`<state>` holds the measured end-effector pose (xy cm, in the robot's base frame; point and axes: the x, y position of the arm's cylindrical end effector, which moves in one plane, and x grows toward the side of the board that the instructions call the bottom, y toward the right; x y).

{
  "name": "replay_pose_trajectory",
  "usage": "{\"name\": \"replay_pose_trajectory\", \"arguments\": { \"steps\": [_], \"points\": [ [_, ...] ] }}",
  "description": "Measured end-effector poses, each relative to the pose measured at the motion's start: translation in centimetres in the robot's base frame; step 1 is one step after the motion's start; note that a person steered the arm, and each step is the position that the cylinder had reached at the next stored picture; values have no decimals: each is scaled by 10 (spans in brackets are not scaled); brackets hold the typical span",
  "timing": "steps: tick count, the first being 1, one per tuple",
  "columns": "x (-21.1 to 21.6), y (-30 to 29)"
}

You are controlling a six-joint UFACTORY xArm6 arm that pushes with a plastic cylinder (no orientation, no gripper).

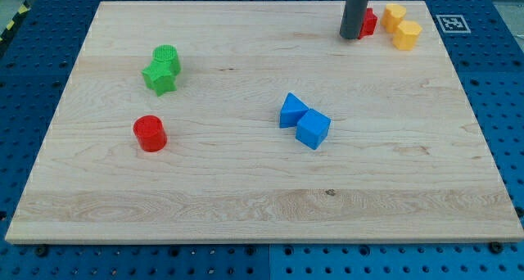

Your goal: Move your arm to the left of the red circle

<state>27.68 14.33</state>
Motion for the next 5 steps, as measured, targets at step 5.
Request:
{"name": "replay_pose_trajectory", "arguments": {
  "steps": [5],
  "points": [
    [4, -19]
  ]
}}
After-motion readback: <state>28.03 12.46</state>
